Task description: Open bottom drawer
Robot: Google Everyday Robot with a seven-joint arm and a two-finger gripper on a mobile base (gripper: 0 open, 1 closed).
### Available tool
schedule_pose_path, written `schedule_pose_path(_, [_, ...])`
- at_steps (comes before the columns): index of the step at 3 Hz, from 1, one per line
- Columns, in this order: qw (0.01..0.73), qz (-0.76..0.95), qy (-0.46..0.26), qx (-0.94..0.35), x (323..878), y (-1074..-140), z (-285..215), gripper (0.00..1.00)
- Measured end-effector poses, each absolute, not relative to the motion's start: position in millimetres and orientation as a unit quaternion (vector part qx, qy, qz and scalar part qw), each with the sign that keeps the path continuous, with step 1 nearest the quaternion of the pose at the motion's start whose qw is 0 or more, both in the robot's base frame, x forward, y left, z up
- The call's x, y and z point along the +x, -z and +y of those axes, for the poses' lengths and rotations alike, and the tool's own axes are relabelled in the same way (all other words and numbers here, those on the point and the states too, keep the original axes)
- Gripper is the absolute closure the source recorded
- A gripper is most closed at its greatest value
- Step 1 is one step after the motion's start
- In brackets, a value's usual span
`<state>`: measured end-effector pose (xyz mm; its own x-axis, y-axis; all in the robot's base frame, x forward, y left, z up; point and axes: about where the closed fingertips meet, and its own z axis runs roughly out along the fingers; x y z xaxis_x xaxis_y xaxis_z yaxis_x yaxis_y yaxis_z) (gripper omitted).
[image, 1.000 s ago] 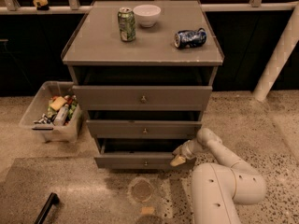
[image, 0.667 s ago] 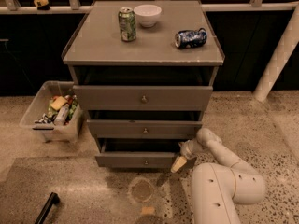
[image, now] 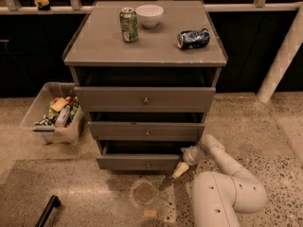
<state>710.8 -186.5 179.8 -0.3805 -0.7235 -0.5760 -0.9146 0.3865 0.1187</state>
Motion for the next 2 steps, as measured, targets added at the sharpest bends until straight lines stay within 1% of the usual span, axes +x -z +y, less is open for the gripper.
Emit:
schedule_pose_path(1, [0.224,0.803,-0.231,-0.502,700.9,-164.6,-182.6,0.0])
schedule_pose_path(2, [0.224,0.803,-0.231,-0.502,700.9,-164.8,-182.6,0.1])
